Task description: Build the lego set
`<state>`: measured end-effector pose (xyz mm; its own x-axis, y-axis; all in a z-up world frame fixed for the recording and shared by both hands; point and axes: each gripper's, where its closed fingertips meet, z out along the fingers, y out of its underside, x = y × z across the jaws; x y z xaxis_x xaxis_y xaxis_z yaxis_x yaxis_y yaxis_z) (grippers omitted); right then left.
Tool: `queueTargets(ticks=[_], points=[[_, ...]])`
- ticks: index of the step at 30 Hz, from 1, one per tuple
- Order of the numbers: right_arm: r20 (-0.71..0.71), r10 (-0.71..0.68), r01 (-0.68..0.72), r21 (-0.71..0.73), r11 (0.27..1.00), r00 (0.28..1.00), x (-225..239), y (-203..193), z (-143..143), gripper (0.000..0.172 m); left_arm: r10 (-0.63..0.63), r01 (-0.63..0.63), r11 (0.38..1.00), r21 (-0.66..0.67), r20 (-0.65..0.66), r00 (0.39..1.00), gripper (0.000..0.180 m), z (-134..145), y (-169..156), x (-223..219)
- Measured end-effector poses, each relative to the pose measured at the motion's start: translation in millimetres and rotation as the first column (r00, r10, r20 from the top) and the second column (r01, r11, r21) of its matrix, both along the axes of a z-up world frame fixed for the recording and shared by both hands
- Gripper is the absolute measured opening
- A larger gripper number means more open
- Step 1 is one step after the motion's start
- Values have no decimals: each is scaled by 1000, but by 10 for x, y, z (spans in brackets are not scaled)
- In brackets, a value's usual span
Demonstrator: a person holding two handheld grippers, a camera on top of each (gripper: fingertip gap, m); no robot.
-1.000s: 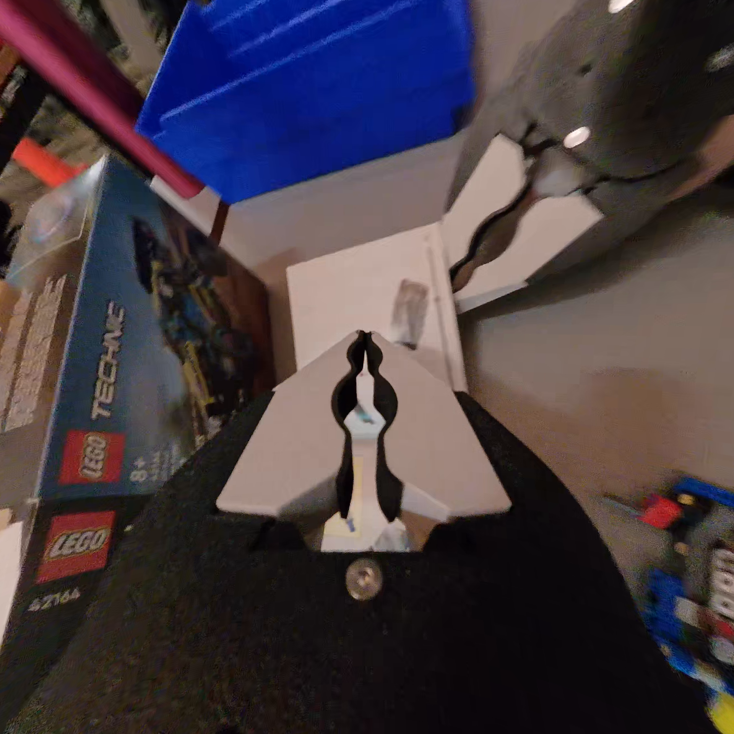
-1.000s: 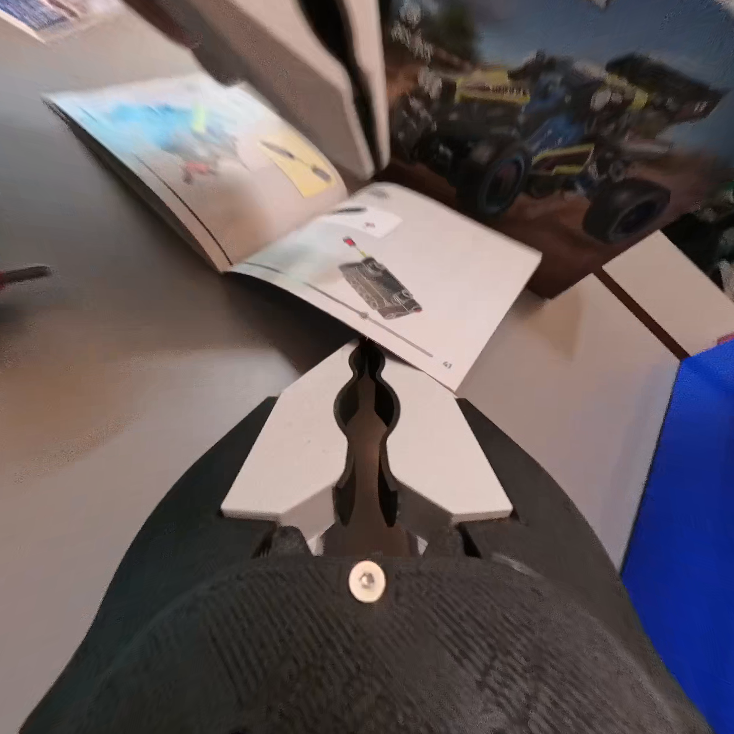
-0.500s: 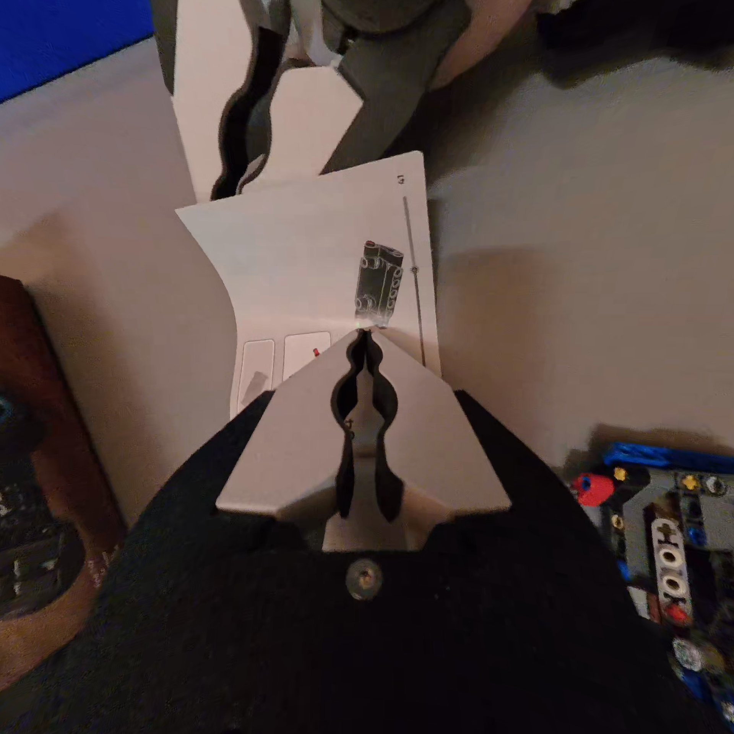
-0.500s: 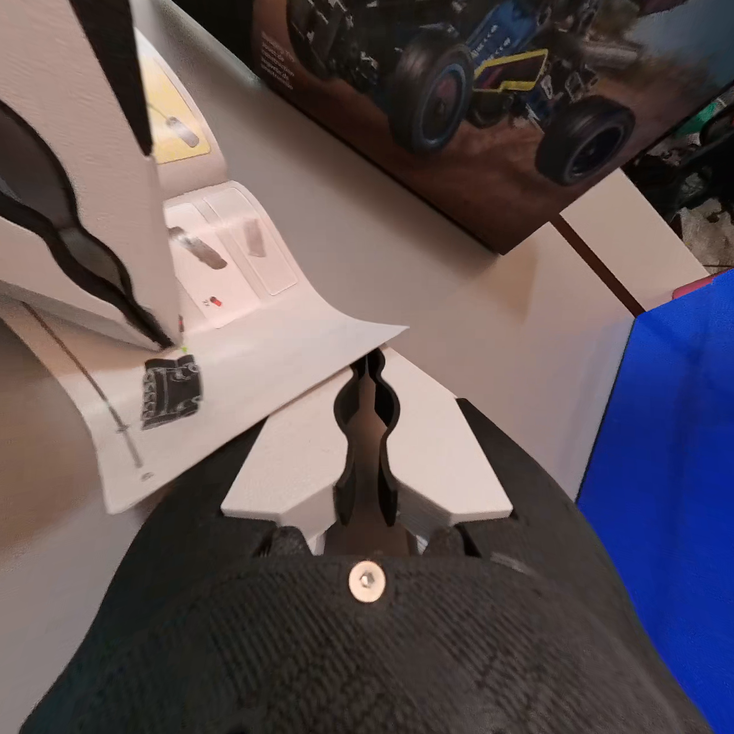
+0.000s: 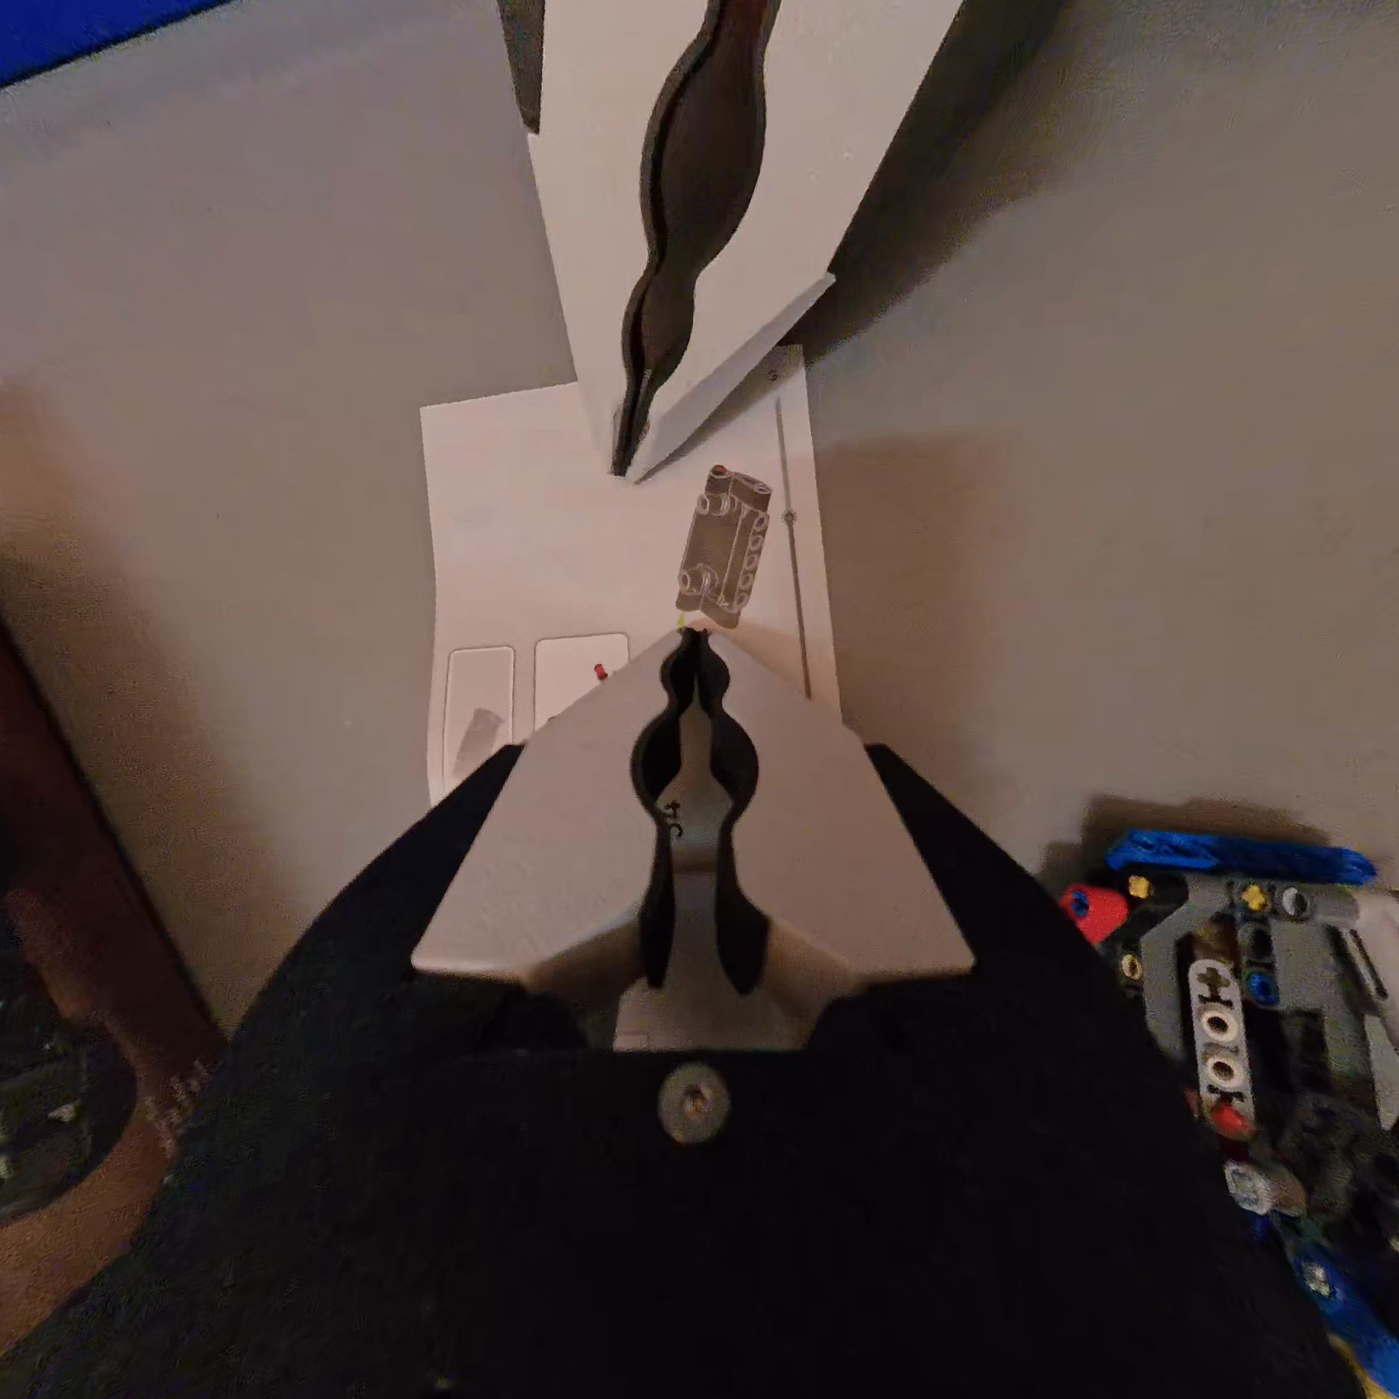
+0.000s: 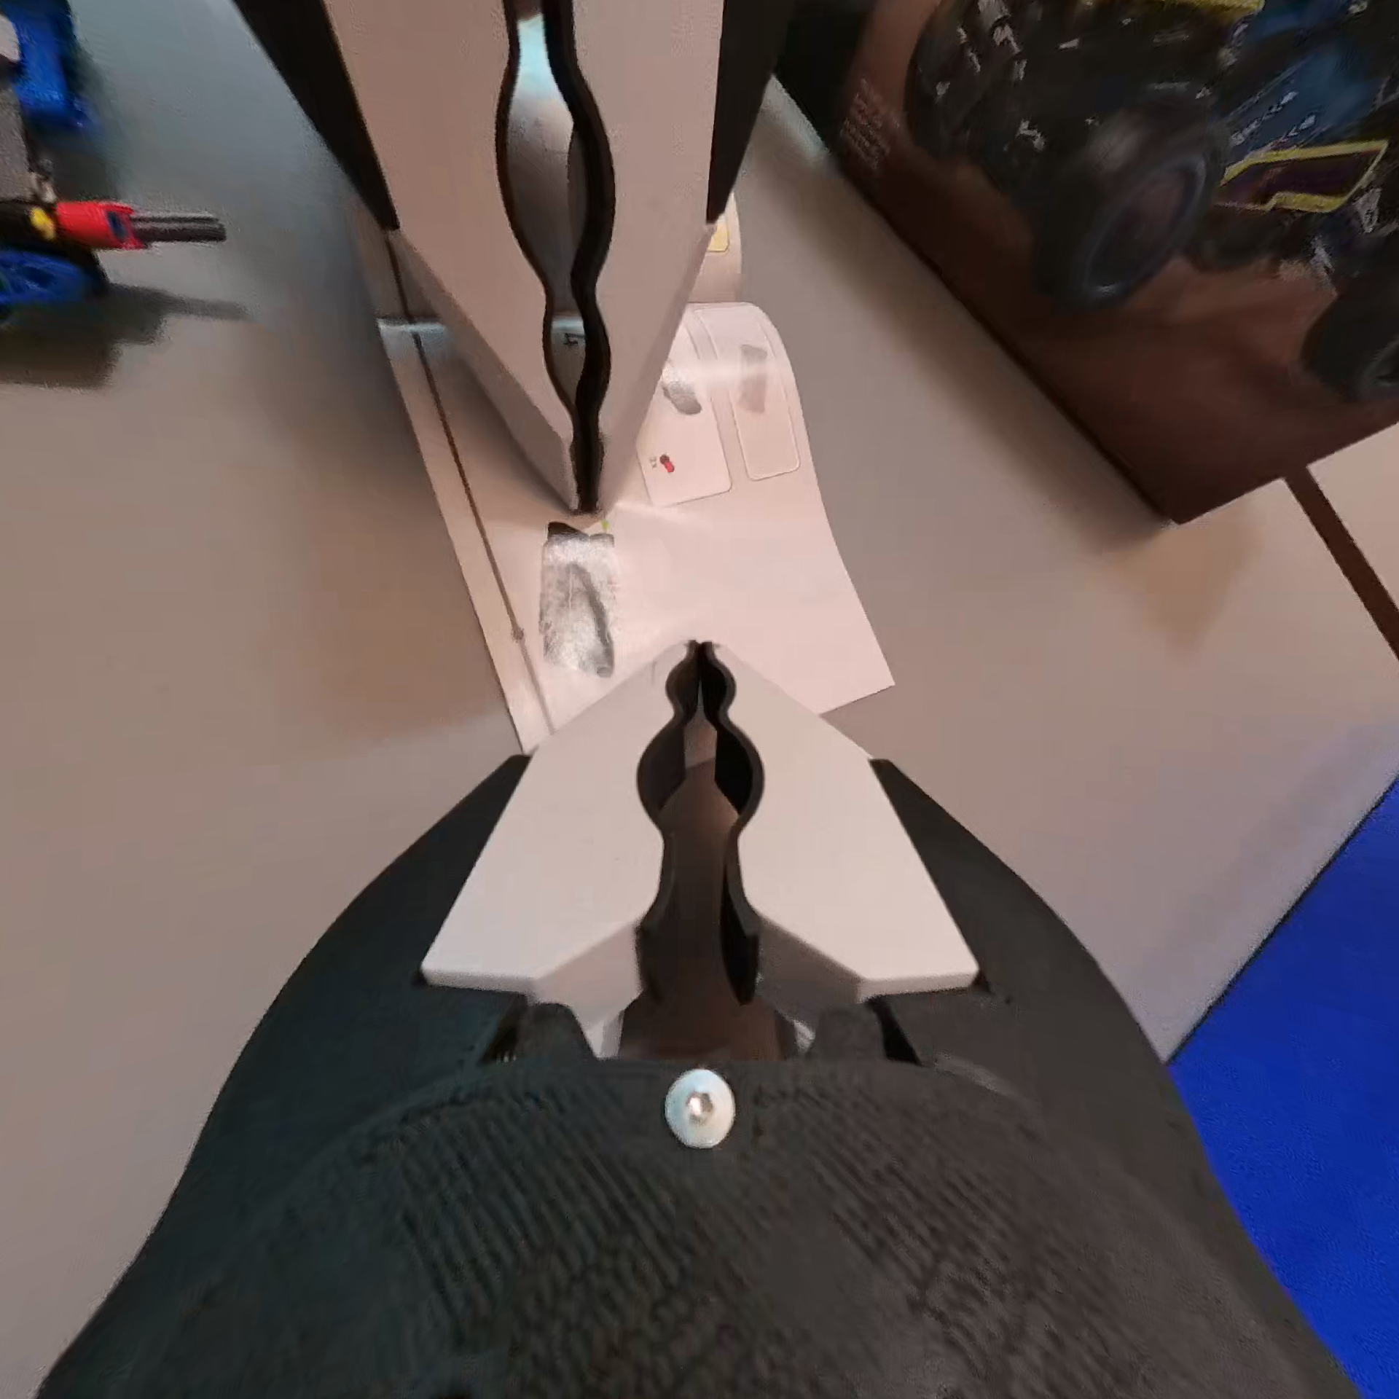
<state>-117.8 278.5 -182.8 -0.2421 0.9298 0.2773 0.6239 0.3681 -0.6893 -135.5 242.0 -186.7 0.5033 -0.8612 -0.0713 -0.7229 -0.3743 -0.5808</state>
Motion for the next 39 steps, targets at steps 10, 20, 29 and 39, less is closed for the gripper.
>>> queueTargets(ticks=[10, 20, 29, 39], points=[[-24, 25, -23, 53, 998, 999, -185, -163, 3, 0, 85, -87, 994, 63, 35, 996, 0, 7, 153, 35], [-40, 3, -1, 63, 998, 999, -219, -174, 5, 0, 202, -206, 978, -29, -110, 973, 63, 35, -196, -438], [-43, 45, -42, 87, 995, 998, -443, -350, 4, 0, 178, -176, 984, -38, 57, 982, 71, -5, -149, -287], [-43, 60, -56, 73, 996, 997, -496, -376, 3, 0, 230, -230, 973, -9, 15, 973, 68, 25, -187, -301]])
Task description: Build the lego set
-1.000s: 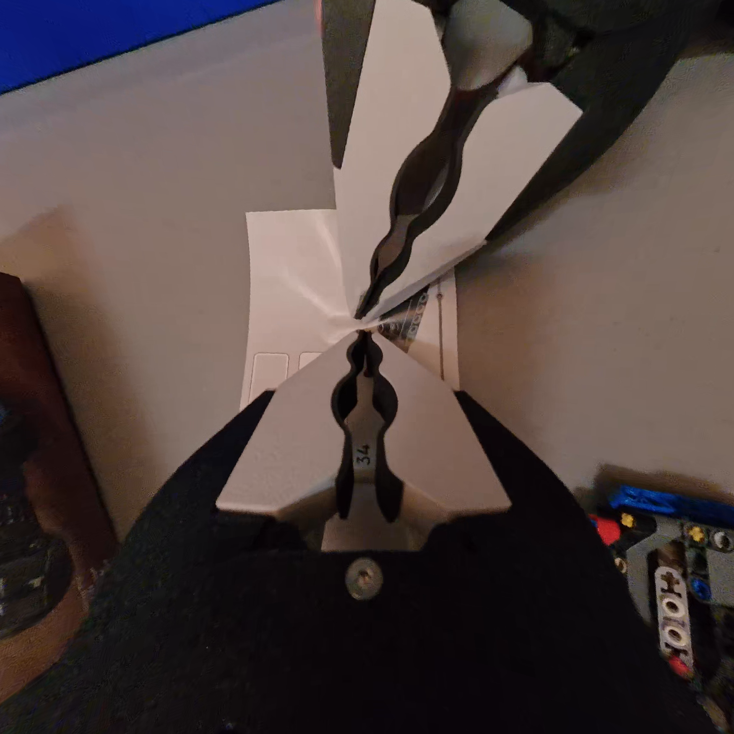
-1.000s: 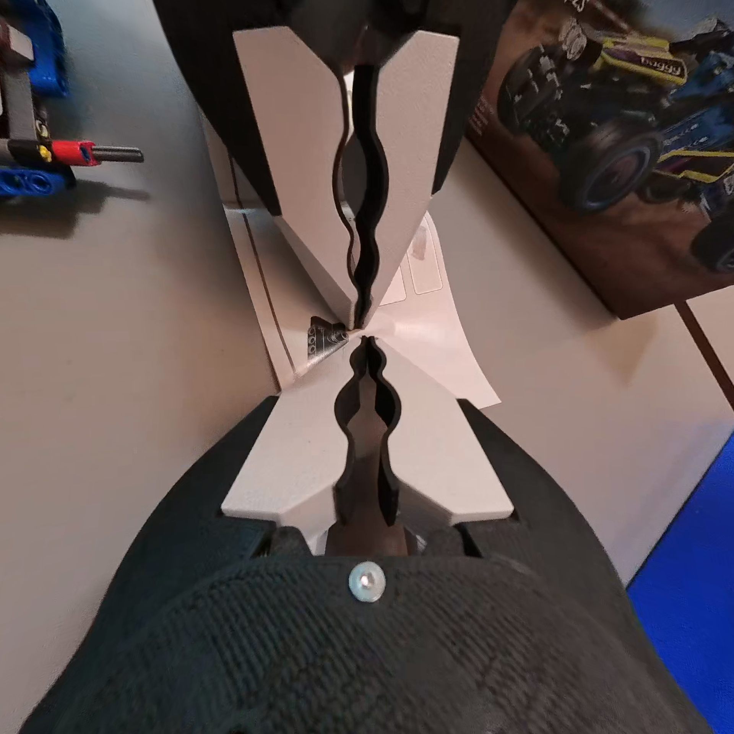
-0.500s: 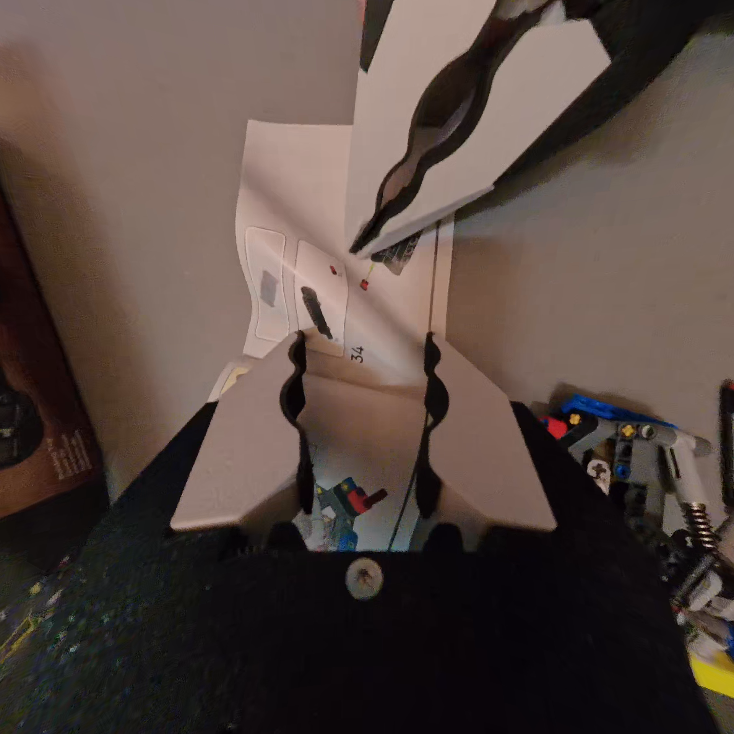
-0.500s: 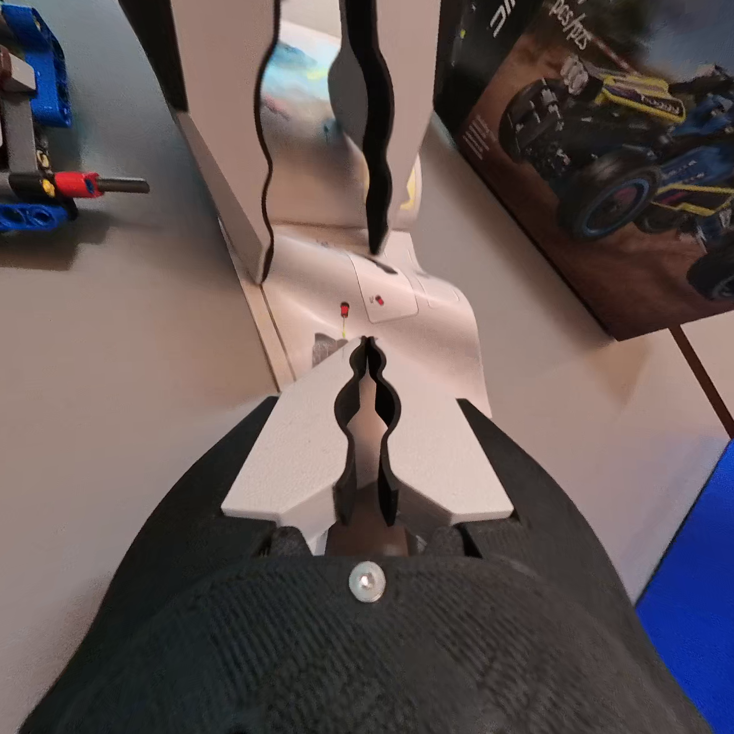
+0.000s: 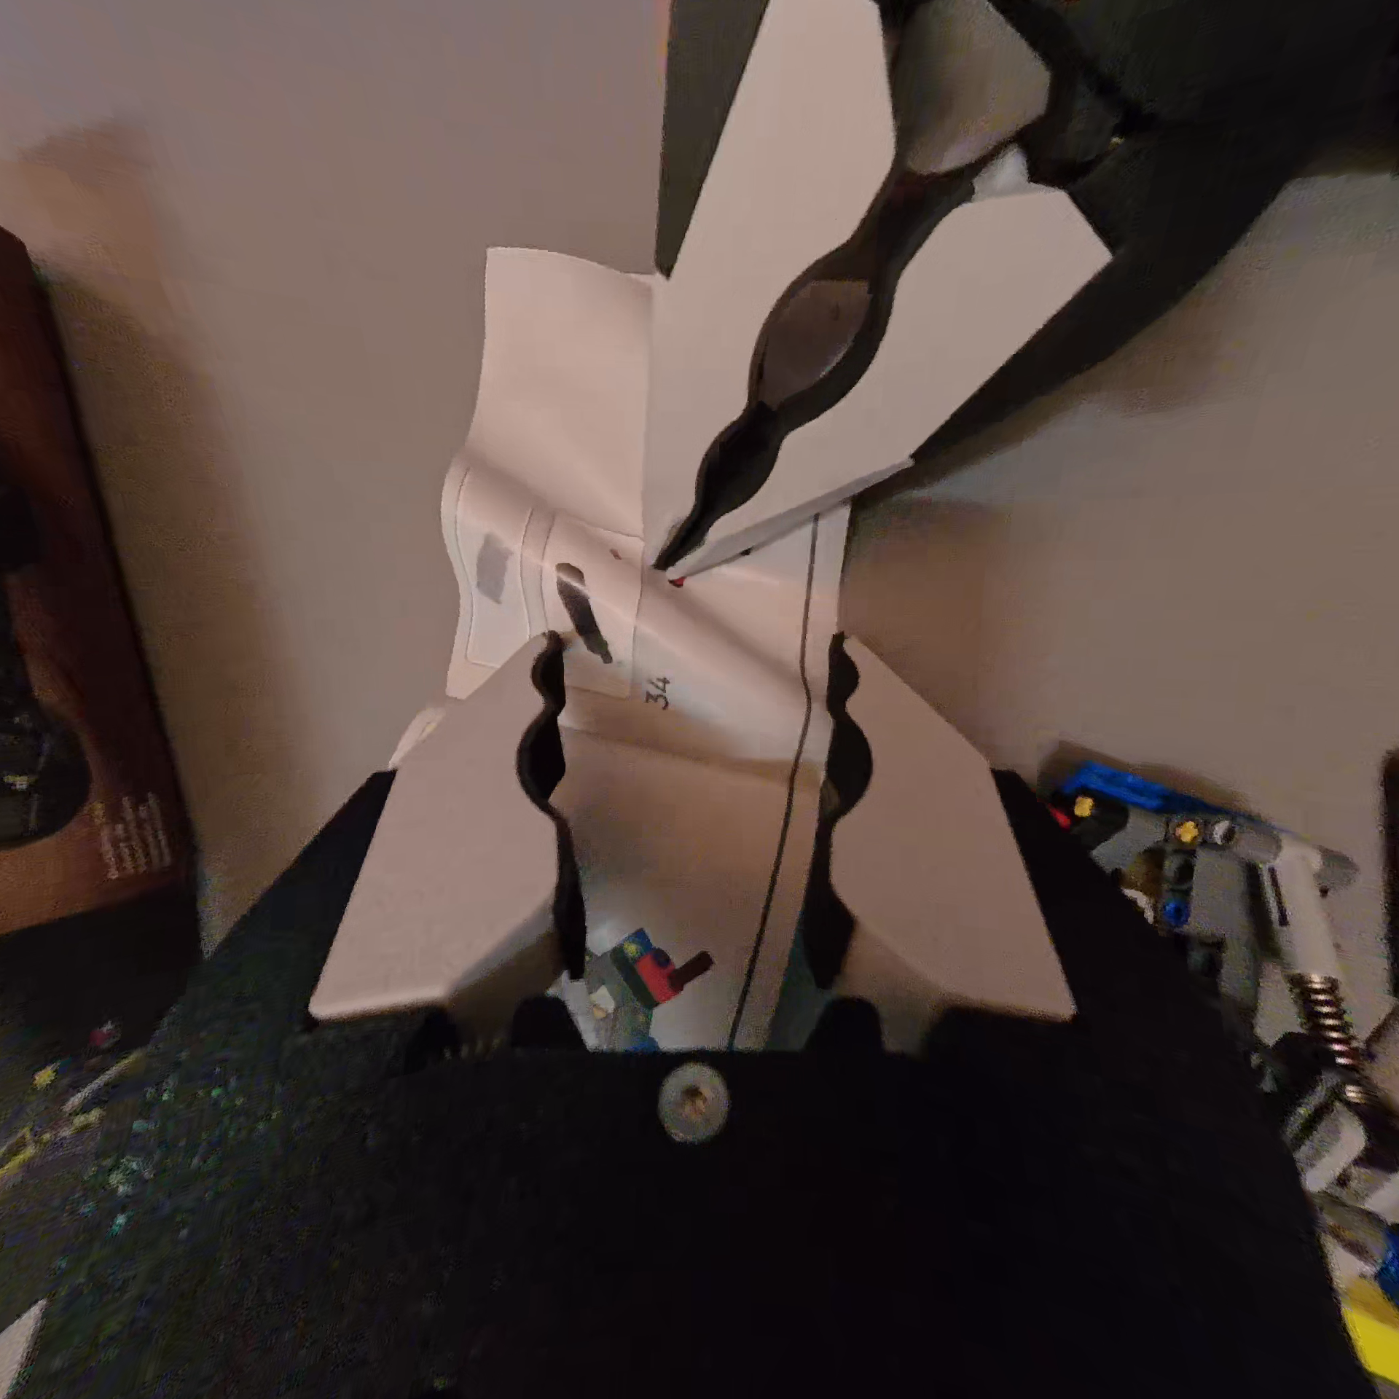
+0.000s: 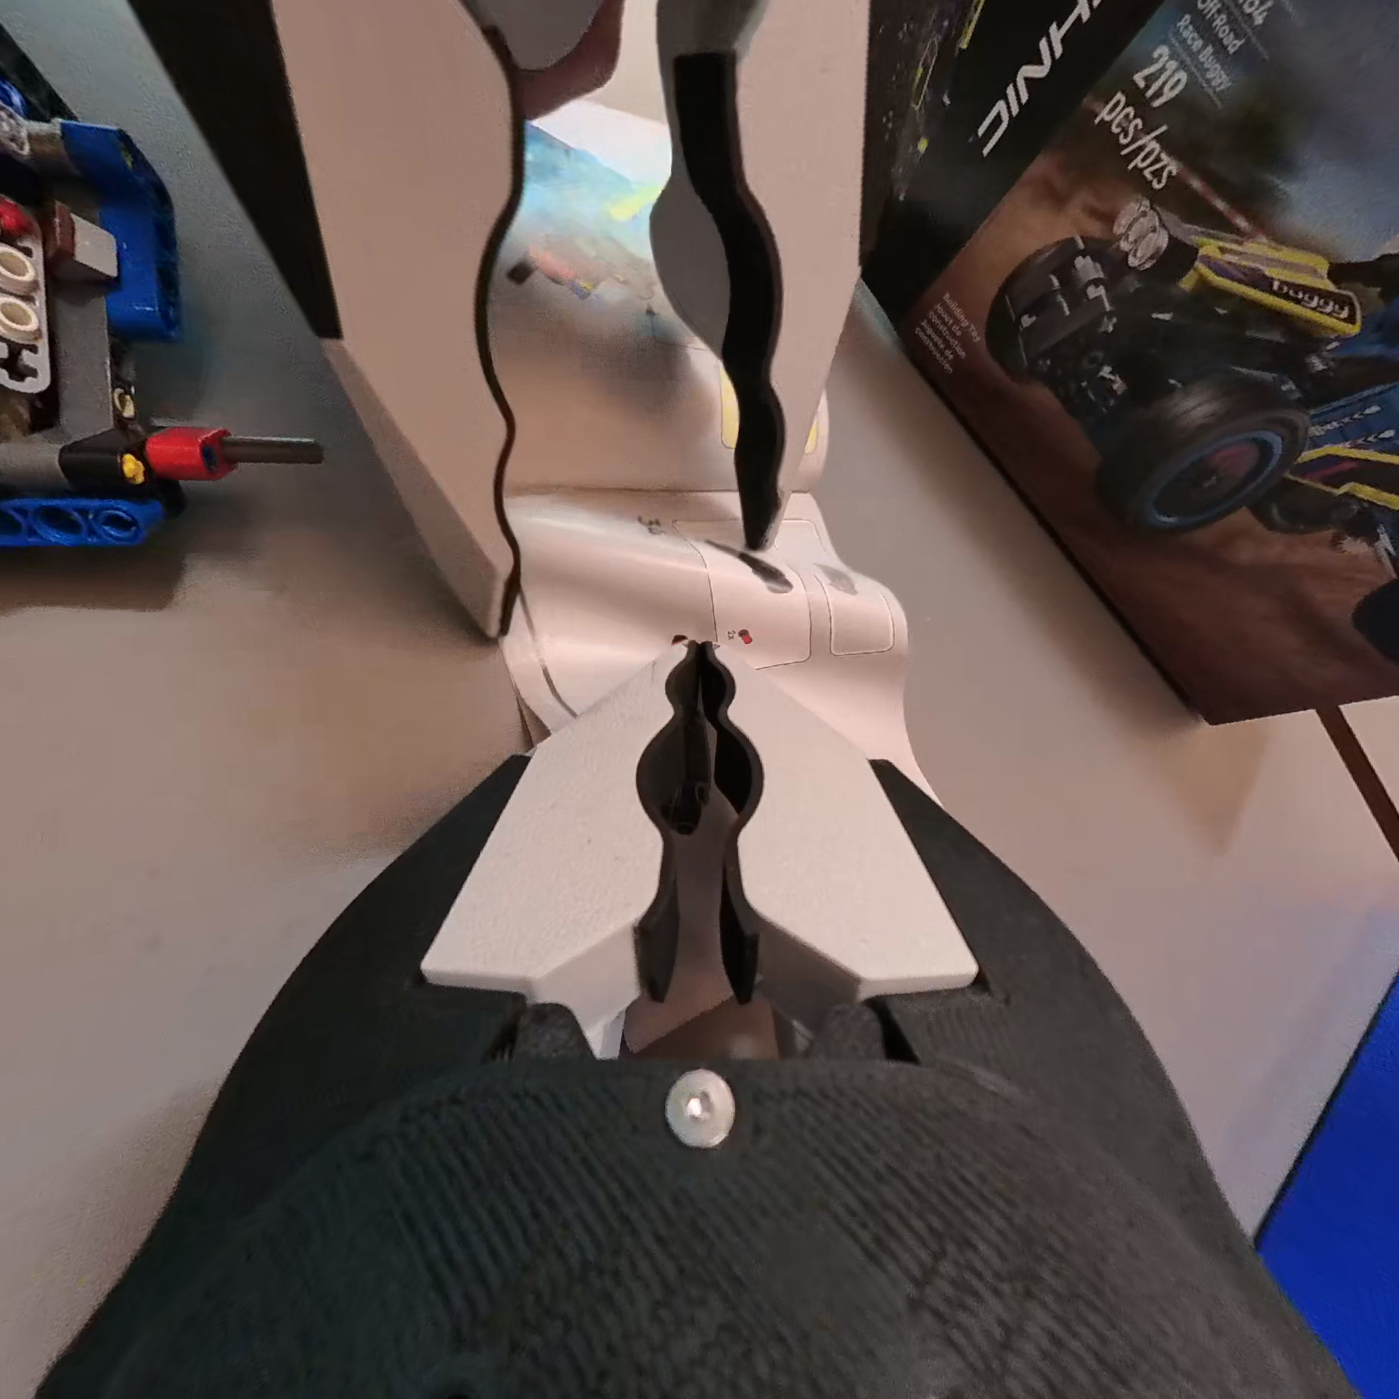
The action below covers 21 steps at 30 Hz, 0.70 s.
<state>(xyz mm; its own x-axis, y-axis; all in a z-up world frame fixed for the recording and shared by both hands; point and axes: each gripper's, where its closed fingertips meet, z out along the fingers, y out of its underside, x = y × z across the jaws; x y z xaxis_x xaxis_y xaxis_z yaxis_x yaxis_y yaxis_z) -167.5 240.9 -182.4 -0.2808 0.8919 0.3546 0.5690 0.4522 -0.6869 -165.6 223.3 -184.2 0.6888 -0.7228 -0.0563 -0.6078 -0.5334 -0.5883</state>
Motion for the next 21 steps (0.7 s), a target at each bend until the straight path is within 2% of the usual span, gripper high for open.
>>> queueTargets(ticks=[2, 5, 6, 8, 13, 14, 16, 17, 18, 21], points=[[-3, -4, 4, 3, 1000, 1000, -5, 1, 2, 0, 29, -29, 1000, 2, 41, 999, 59, 28, 32, -20], [-13, -7, 7, -2, 1000, 1000, -7, 2, 10, 0, 155, -155, 988, -4, 114, 981, 24, 100, 144, -148], [-19, -5, 5, -5, 1000, 1000, -7, 2, 15, 0, 183, -182, 983, -17, 133, 974, 4, 111, 158, -178], [-34, -6, 5, -22, 1000, 999, -6, 2, 27, 0, 220, -220, 975, -9, 105, 970, 0, 79, 182, -273], [-20, -8, 7, -45, 999, 1000, 7, 6, 19, 0, 212, -212, 977, 0, 90, 973, 0, 34, 159, -249], [-14, -8, 7, -47, 999, 1000, 7, 6, 13, 0, 199, -201, 980, 5, 117, 973, 7, 85, 162, -203], [-11, -8, 7, -49, 999, 1000, 7, 6, 12, 0, 160, -158, 987, -19, 133, 978, 54, 129, 120, -118], [-9, -9, 9, -50, 999, 1000, 7, 7, 11, 0, 126, -121, 991, -51, 109, 986, 66, 98, 62, -89], [-8, -8, 7, -49, 999, 1000, 7, 5, 10, 0, 87, -82, 994, -66, 78, 993, 73, 65, 13, -61], [0, -9, 9, -62, 998, 1000, 7, 5, 5, 0, 23, -23, 999, -22, -12, 1000, 73, 34, -3, 34]])
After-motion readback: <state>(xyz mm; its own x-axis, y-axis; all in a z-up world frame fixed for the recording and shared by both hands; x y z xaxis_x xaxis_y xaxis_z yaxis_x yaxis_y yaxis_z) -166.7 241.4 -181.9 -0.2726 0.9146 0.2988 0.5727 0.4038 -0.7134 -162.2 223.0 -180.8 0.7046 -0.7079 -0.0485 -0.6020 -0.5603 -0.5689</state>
